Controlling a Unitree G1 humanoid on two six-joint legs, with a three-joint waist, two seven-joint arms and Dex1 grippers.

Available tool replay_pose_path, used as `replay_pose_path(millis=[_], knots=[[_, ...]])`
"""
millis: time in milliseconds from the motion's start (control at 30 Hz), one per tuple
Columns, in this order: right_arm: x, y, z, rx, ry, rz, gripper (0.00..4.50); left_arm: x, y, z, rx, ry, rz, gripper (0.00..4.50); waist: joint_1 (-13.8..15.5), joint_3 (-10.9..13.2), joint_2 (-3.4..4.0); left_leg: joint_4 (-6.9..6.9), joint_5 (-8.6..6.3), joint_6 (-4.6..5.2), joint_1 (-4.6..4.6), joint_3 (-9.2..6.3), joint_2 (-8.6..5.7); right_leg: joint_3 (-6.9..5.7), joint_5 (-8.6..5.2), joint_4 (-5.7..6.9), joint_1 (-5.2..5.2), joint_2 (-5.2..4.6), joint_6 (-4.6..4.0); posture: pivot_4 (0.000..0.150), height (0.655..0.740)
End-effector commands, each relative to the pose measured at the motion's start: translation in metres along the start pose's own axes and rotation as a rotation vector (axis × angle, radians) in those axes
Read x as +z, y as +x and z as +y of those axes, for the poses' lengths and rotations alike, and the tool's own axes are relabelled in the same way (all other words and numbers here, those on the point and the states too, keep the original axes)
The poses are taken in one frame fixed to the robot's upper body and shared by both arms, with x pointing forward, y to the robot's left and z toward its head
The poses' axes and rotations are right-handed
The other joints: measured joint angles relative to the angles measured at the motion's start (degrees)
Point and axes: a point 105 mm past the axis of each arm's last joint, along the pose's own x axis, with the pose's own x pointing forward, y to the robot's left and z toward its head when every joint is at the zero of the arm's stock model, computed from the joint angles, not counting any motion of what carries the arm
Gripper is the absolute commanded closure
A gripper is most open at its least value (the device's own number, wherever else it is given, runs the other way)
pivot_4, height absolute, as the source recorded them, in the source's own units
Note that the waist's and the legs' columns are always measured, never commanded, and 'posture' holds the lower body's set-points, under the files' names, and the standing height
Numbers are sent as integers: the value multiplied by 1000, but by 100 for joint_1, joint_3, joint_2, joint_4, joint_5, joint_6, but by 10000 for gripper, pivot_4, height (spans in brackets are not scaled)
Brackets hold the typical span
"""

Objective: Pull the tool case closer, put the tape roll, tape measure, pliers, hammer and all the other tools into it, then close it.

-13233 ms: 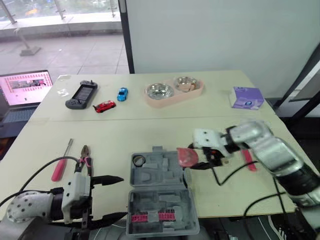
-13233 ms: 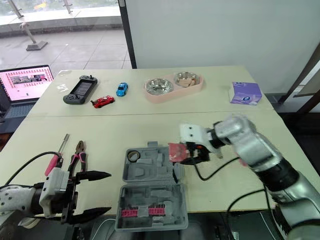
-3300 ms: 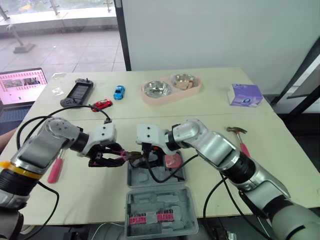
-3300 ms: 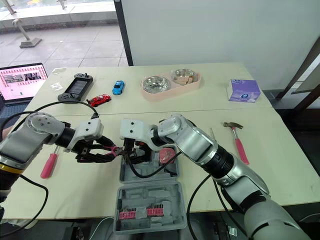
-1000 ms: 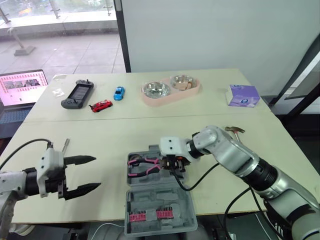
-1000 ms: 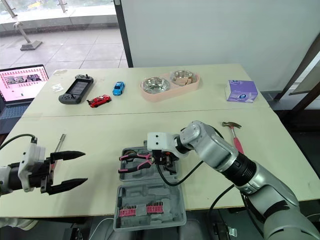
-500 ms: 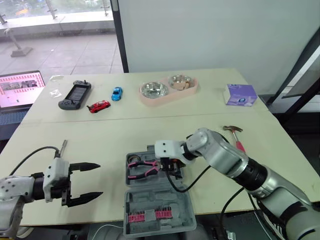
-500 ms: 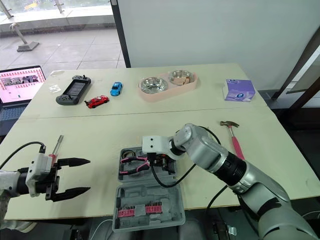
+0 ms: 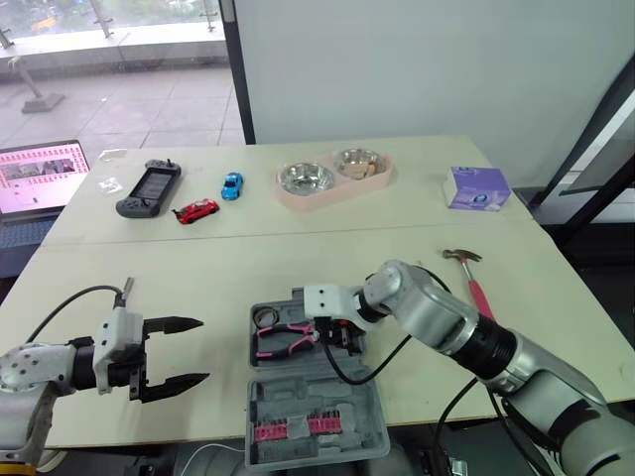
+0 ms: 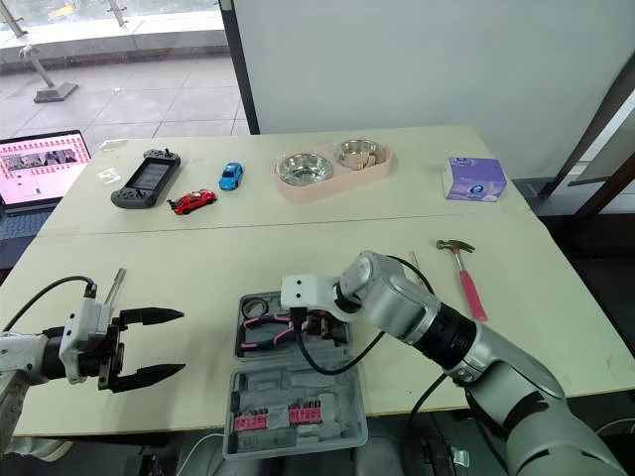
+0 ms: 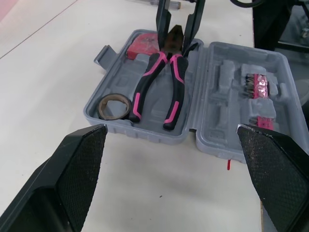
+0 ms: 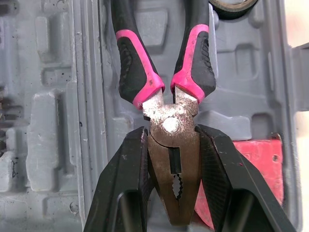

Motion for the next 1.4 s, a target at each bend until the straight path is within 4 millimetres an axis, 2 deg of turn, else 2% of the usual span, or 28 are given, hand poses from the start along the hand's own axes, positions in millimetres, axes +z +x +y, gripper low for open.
replay_pose_path(millis=[33, 267, 533, 833, 1167, 1400], knots=[[11, 0, -1, -7, -48, -16, 35343, 6, -2, 4, 21, 11, -21, 0, -1, 0, 0, 0, 0, 0, 0, 0, 0, 0, 0, 0, 0, 0, 0, 1500, 7360], [17, 1, 4, 3, -62, -27, 35343, 6, -3, 5, 36, 8, -22, 0, -10, 0, 0, 0, 0, 0, 2, 0, 1, 0, 0, 1, 0, 1, 0, 1500, 7360], [23, -2, -3, -36, -87, -26, 35343, 6, -2, 5, 44, 4, -25, 0, -12, 0, 0, 0, 0, 0, 2, 0, 1, 0, 0, 1, 0, 2, 0, 1500, 7360], [47, -22, -9, 9, -131, -37, 35343, 4, 1, 7, 38, -16, -24, 0, -2, 1, 2, 0, 0, 0, 1, -2, 1, 0, 0, 1, -2, 2, 0, 1500, 7360], [49, -21, -8, 32, -144, -2, 35343, 5, 4, 7, 32, -19, -29, 0, -10, 1, 2, 0, 0, 0, -1, -3, 0, -1, 0, 0, -2, 1, 0, 1500, 7360], [38, -18, -4, 43, -108, 29, 35343, 5, 6, 7, 32, -22, -32, 0, 0, 1, 2, 0, 0, 0, -1, -3, 0, -1, 0, 1, -3, 1, 0, 1500, 7360]])
